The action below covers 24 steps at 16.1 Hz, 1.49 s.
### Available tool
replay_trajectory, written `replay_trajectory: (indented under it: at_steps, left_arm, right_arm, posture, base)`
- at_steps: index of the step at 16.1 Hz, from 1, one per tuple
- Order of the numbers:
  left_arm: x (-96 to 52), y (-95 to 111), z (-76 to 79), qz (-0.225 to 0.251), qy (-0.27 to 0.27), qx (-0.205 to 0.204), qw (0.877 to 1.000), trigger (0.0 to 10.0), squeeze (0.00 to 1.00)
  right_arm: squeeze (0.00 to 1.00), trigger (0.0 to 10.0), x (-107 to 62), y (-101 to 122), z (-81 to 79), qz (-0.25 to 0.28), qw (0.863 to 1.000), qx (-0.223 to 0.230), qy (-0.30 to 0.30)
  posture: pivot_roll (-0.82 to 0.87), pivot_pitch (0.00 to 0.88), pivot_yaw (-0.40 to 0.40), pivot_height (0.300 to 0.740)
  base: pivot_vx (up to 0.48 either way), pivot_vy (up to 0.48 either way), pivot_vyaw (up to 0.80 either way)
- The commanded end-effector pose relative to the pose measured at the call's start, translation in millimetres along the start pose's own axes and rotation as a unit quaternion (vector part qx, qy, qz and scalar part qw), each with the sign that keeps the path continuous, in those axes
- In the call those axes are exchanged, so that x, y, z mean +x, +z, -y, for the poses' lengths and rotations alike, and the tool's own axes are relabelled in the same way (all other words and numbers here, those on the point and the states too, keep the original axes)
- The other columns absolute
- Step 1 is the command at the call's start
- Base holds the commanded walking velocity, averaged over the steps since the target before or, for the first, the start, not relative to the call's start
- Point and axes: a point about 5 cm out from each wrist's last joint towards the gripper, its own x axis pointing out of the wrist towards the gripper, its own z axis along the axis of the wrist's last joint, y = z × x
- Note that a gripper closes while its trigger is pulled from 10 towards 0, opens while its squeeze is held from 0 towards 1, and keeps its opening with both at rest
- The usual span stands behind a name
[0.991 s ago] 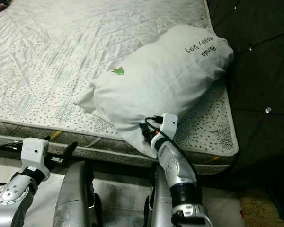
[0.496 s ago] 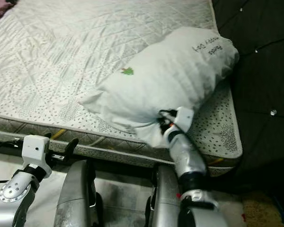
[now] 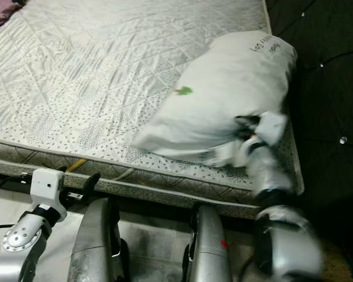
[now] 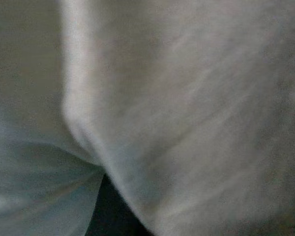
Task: Clean up the room
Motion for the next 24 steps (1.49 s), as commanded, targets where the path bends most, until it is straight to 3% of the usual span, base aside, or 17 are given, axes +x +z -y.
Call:
replay_trajectory:
  at_steps: [1, 2, 4, 5, 6, 7, 8, 9, 11, 13, 14, 18, 20, 21, 24]
  left_arm:
    - [-3.6, -4, -0.5, -0.006, 0.009, -0.001, 1.000, 10.0, 0.00]
    - [-5.0, -5, -1.3, -0.007, 0.014, -0.002, 1.000, 10.0, 0.00]
    - [-5.3, -5, -1.7, -0.009, 0.016, -0.001, 1.000, 10.0, 0.00]
    - [-5.6, -6, -1.8, -0.013, 0.014, 0.004, 1.000, 10.0, 0.00]
    - [-5.5, -6, -1.6, -0.014, 0.013, 0.005, 1.000, 10.0, 0.00]
    - [-4.6, -7, -0.7, -0.018, 0.005, 0.008, 1.000, 10.0, 0.00]
    - [-4.6, -7, -0.7, -0.018, 0.005, 0.008, 1.000, 10.0, 0.00]
    - [-5.6, -7, -0.8, -0.022, 0.002, 0.008, 1.000, 10.0, 0.00]
    - [-5.8, -8, -0.8, -0.023, 0.002, 0.007, 1.000, 10.0, 0.00]
    - [-6.3, -9, -0.7, -0.027, 0.000, 0.007, 1.000, 10.0, 0.00]
    - [-6.6, -10, -0.2, -0.030, -0.002, 0.006, 1.000, 10.0, 0.00]
    - [-6.3, -10, 0.4, -0.030, -0.001, 0.008, 1.000, 10.0, 0.00]
    - [-5.5, -10, 0.6, -0.029, 0.000, 0.008, 1.000, 10.0, 0.00]
    - [-4.0, -9, 0.8, -0.029, 0.001, 0.007, 1.000, 10.0, 0.00]
    - [-2.1, -9, 1.8, -0.028, 0.001, 0.006, 1.000, 10.0, 0.00]
  right_arm:
    - [0.00, 0.0, -3.9, 77, 31.5, 0.149, 0.986, -0.013, -0.070]
    - [0.00, 0.0, -10.2, 88, 50.4, 0.177, 0.978, -0.029, -0.110]
    - [0.00, 0.0, -14.1, 92, 61.2, 0.188, 0.972, -0.038, -0.132]
    - [0.00, 0.0, -24.5, 87, 82.9, 0.196, 0.963, -0.068, -0.173]
    - [0.00, 0.0, -27.0, 82, 86.6, 0.191, 0.962, -0.073, -0.179]
    - [0.00, 0.0, -34.0, 61, 89.8, 0.175, 0.963, -0.098, -0.180]
    - [0.00, 0.0, -34.0, 61, 89.8, 0.175, 0.963, -0.098, -0.180]
    - [0.00, 0.0, -48.8, 27, 79.9, 0.159, 0.967, -0.124, -0.153]
    - [0.00, 0.0, -52.7, 20, 77.0, 0.155, 0.969, -0.127, -0.146]
    - [0.00, 0.0, -74.6, -14, 54.3, 0.133, 0.975, -0.138, -0.110]
    - [0.00, 0.0, -85.7, -31, 33.1, 0.123, 0.980, -0.135, -0.074]
    - [0.00, 0.0, -95.0, -43, -5.1, 0.121, 0.985, -0.123, 0.004]
    - [0.00, 0.0, -88.2, -46, -18.0, 0.105, 0.988, -0.110, 0.040]
    - [0.00, 0.0, -73.4, -40, -28.7, 0.086, 0.985, -0.122, 0.083]
    - [0.00, 0.0, -40.4, -1, -26.0, 0.109, 0.980, -0.145, 0.078]
  posture:
    - [0.10, 0.144, -0.061, 0.560]
    - [0.10, 0.145, -0.060, 0.560]
    - [0.10, 0.145, -0.060, 0.560]
    - [0.09, 0.150, -0.050, 0.560]
    - [0.08, 0.152, -0.047, 0.560]
    - [0.07, 0.158, -0.041, 0.560]
    - [0.07, 0.158, -0.041, 0.560]
    - [0.06, 0.165, -0.038, 0.560]
    - [0.06, 0.165, -0.038, 0.560]
    - [0.05, 0.168, -0.043, 0.560]
    - [0.05, 0.168, -0.043, 0.560]
    - [0.06, 0.164, -0.045, 0.560]
    - [0.06, 0.162, -0.045, 0.560]
    - [0.06, 0.165, -0.043, 0.560]
    - [0.07, 0.163, -0.045, 0.560]
  base:
    - [0.000, 0.000, 0.00]
    - [0.000, 0.000, 0.00]
    - [0.000, 0.000, 0.00]
    - [0.000, 0.000, 0.00]
    - [0.000, 0.000, 0.00]
    - [0.000, 0.000, 0.00]
    - [0.000, 0.000, 0.00]
    - [0.000, 0.000, 0.00]
    - [0.000, 0.000, 0.00]
    - [0.000, 0.000, 0.00]
    - [0.000, 0.000, 0.00]
    - [0.000, 0.000, 0.00]
    - [0.000, 0.000, 0.00]
    - [0.000, 0.000, 0.00]
    - [0.000, 0.000, 0.00]
